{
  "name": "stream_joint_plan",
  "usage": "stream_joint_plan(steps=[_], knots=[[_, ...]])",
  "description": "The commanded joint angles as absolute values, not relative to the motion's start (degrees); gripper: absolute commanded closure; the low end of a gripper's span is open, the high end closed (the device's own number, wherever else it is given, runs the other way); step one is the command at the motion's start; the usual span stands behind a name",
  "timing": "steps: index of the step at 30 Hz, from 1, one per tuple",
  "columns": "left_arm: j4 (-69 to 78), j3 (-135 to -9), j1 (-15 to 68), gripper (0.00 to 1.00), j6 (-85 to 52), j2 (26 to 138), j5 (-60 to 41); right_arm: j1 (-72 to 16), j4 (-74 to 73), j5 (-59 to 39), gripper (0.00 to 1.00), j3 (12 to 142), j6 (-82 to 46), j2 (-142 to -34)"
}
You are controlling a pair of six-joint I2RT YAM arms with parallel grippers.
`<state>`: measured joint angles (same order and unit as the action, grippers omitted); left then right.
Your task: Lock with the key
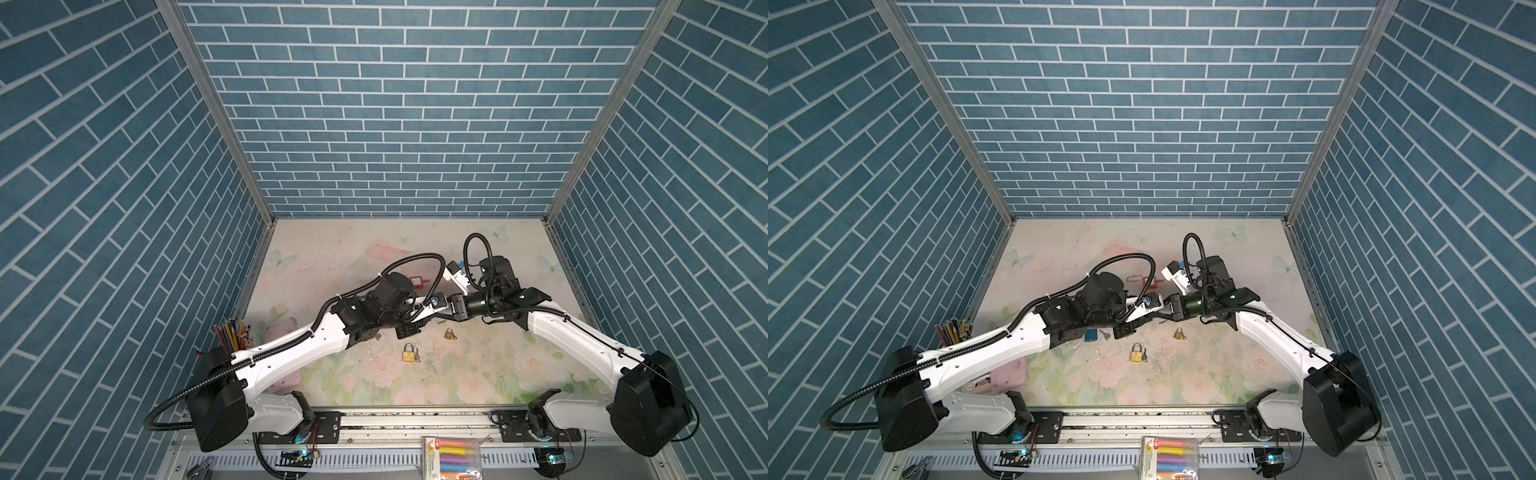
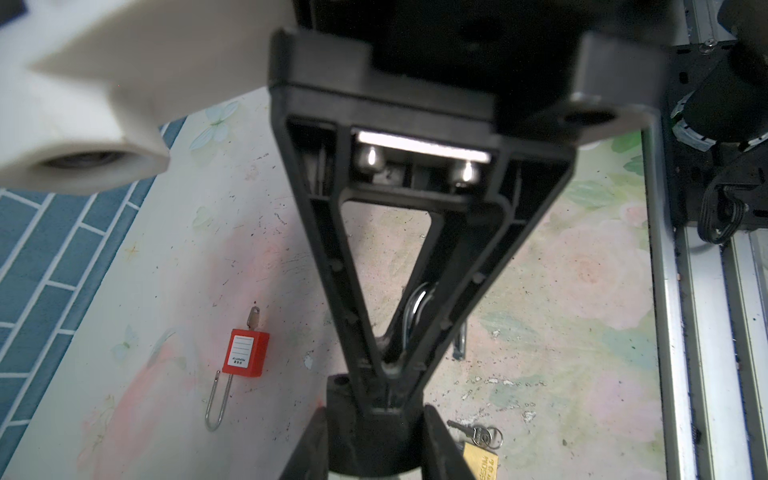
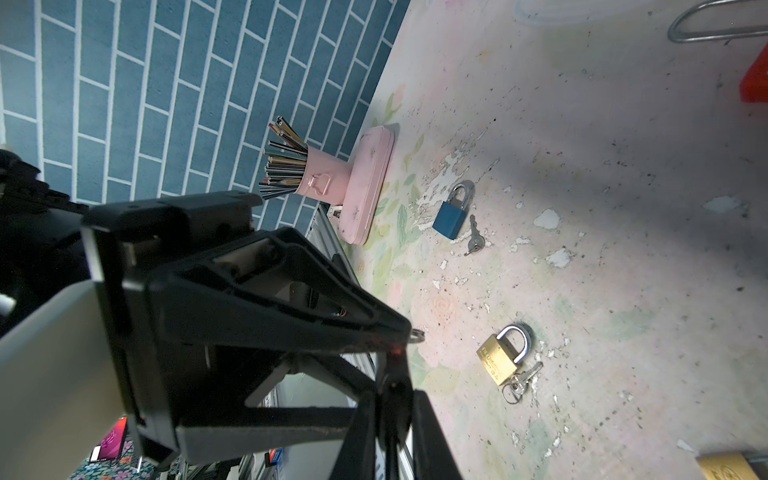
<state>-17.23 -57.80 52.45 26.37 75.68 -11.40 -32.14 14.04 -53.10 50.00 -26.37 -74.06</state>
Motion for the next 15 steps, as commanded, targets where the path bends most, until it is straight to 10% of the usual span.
stream_joint_plan(steps=[1, 7, 15], knots=[[-13.5, -58.4, 53.6, 0.69, 26.5, 75.6, -12.6, -33.3, 12.9, -54.6, 1.0, 50.2, -25.3, -74.9], [-13.6, -57.5, 53.6, 0.44, 25.5, 75.6, -10.3, -33.3, 12.9, -53.9, 1.0, 50.4, -25.5, -74.4], [-13.5, -56.1, 53.6, 0.42, 24.5, 76.0, -8.8, -33.3, 12.9, -53.5, 1.0, 50.5, -25.4, -74.0]])
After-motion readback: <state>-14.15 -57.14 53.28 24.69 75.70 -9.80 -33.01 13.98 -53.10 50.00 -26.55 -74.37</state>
